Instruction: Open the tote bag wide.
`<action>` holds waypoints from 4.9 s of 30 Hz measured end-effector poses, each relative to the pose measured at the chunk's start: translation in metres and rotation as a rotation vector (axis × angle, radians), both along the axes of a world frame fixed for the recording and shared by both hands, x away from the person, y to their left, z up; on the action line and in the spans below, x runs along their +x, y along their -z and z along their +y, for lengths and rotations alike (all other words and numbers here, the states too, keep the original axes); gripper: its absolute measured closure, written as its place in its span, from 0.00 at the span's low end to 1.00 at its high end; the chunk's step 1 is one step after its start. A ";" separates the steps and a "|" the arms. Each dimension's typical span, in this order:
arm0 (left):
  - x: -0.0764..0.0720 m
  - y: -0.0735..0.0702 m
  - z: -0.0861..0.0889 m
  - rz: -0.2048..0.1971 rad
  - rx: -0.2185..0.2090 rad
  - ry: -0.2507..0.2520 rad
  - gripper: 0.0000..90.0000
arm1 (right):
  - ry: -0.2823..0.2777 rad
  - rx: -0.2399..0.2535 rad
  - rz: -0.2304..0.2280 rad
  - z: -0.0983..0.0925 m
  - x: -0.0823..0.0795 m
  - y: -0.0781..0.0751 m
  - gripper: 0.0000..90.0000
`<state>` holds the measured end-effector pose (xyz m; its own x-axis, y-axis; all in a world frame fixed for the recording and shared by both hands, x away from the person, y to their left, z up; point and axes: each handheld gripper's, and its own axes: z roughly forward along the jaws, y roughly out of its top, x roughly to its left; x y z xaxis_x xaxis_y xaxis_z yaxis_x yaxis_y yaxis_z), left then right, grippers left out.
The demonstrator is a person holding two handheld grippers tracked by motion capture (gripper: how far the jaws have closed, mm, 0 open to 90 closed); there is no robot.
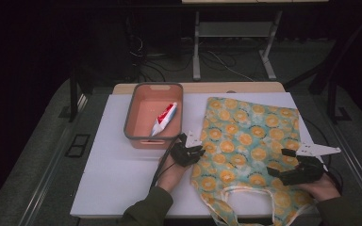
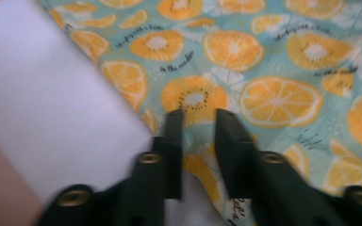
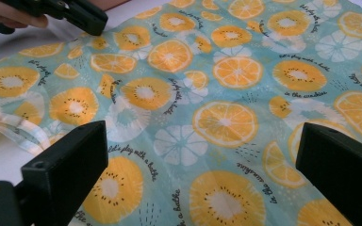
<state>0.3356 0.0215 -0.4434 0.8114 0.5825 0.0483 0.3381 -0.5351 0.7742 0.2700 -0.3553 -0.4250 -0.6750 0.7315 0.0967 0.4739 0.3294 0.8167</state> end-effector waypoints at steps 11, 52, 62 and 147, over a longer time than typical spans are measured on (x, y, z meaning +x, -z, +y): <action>-0.043 -0.014 0.024 0.107 -0.055 0.009 0.41 | 0.002 -0.003 0.001 0.000 0.000 0.001 0.03; -0.009 -0.004 0.049 0.038 -0.017 -0.083 0.72 | -0.039 -0.012 0.020 0.006 -0.002 0.002 0.06; -0.046 -0.028 0.090 0.070 -0.150 -0.031 0.44 | -0.216 -0.065 0.096 0.038 -0.010 0.007 0.26; -0.063 -0.008 0.134 0.085 -0.129 -0.040 0.07 | -0.501 -0.107 0.110 0.187 -0.023 -0.006 0.35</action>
